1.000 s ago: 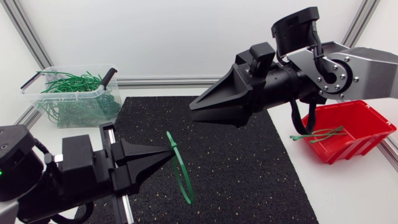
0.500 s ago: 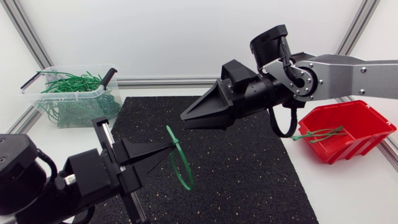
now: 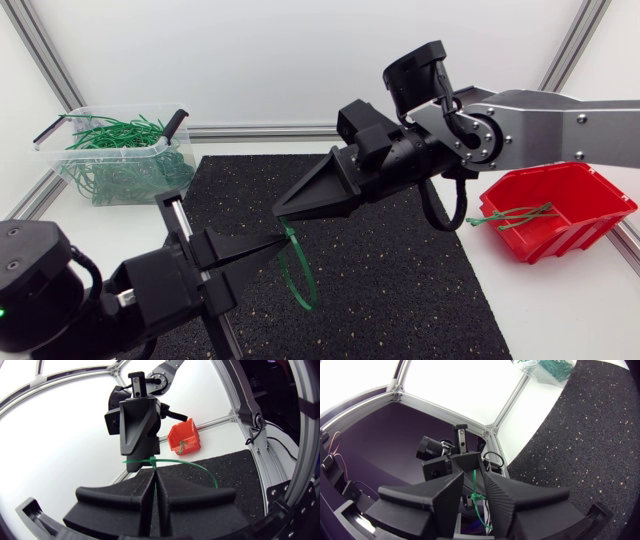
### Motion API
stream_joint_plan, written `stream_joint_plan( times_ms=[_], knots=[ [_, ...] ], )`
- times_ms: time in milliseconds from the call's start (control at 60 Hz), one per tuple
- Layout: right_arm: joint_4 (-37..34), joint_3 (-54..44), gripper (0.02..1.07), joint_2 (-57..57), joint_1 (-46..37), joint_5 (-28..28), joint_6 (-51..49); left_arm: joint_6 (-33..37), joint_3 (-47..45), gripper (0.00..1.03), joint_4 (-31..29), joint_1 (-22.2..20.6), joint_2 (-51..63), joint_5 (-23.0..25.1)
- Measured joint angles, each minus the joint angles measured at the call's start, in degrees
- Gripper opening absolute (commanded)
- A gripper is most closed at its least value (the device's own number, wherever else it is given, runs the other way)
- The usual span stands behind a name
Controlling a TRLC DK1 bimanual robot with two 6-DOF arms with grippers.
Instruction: Take a green cable tie from the red box, thread the tail through the head to close it, then place it in the transparent bin on the left.
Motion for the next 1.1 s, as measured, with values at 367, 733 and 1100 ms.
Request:
stream_joint_plan(
  times_ms=[367,733,1100],
  knots=[
    [-0.9,-1.4,0.08,-1.2,0.0,0.6,0.0,0.4,0.1,0.04,0.2,-1.0,0.7,-0.7],
    [-5.4,2.8,0.08,0.5,-0.7,3.4,0.0,0.4,0.2,0.04,0.4,-11.8,0.7,-10.9],
    [-6.3,6.3,0.42,4.7,-1.6,5.8,-1.7,0.4,0.3,0.04,0.4,-12.1,1.1,-12.1]
  ],
)
